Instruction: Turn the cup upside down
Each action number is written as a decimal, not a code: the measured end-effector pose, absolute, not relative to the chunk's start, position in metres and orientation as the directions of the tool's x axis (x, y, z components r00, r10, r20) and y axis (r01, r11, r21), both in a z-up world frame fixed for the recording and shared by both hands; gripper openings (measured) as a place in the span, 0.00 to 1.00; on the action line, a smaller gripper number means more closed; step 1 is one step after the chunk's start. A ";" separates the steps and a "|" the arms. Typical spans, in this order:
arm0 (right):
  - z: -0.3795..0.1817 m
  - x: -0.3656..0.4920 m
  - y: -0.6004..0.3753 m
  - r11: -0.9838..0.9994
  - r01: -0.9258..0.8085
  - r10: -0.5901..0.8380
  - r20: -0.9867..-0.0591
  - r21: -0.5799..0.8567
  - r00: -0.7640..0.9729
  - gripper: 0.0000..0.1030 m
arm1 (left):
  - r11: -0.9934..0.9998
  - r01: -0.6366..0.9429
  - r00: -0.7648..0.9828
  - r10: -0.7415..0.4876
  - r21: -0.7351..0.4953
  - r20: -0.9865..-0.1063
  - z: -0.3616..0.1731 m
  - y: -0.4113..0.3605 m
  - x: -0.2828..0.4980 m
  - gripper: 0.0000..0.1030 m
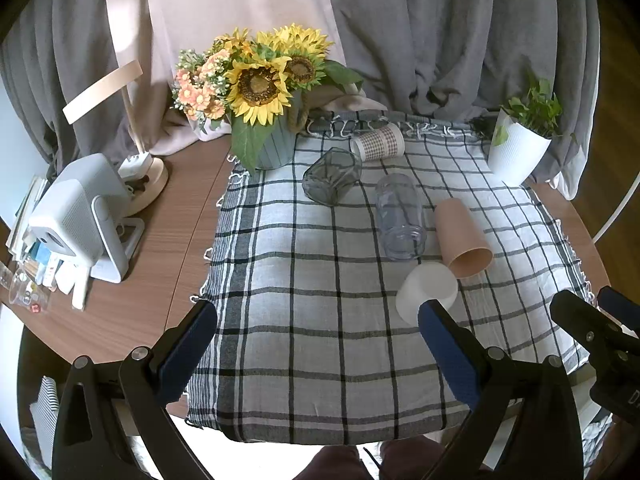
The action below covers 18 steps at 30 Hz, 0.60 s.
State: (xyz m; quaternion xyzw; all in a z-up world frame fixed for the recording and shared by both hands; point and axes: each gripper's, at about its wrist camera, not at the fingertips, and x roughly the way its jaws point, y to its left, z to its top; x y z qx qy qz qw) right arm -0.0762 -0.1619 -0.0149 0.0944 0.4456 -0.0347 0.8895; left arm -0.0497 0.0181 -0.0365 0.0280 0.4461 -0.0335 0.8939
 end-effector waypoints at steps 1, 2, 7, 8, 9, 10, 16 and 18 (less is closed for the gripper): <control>-0.015 -0.076 -0.161 0.980 0.147 0.021 -0.799 0.137 0.601 0.92 | 0.996 0.084 0.599 -0.034 0.021 -0.800 -0.037 0.018 -0.050 1.00; -0.015 -0.076 -0.162 0.980 0.146 0.022 -0.798 0.137 0.602 0.92 | 0.996 0.083 0.600 -0.034 0.020 -0.800 -0.036 0.018 -0.050 1.00; -0.015 -0.075 -0.161 0.980 0.146 0.021 -0.800 0.136 0.600 0.92 | 0.996 0.084 0.598 -0.034 0.020 -0.800 -0.037 0.018 -0.048 1.00; -0.015 -0.076 -0.162 0.980 0.147 0.022 -0.799 0.137 0.601 0.92 | 0.996 0.084 0.598 -0.034 0.020 -0.801 -0.037 0.019 -0.048 1.00; -0.015 -0.076 -0.161 0.980 0.147 0.022 -0.799 0.137 0.600 0.92 | 0.996 0.084 0.598 -0.034 0.020 -0.801 -0.037 0.018 -0.048 1.00; -0.015 -0.075 -0.162 0.980 0.146 0.022 -0.799 0.137 0.601 0.92 | 0.996 0.085 0.596 -0.034 0.021 -0.802 -0.038 0.018 -0.048 1.00; -0.015 -0.075 -0.163 0.980 0.146 0.023 -0.800 0.137 0.600 0.92 | 0.996 0.086 0.594 -0.034 0.021 -0.804 -0.039 0.018 -0.047 1.00; -0.015 -0.075 -0.163 0.980 0.146 0.022 -0.800 0.137 0.600 0.92 | 0.996 0.087 0.593 -0.035 0.020 -0.804 -0.039 0.018 -0.047 1.00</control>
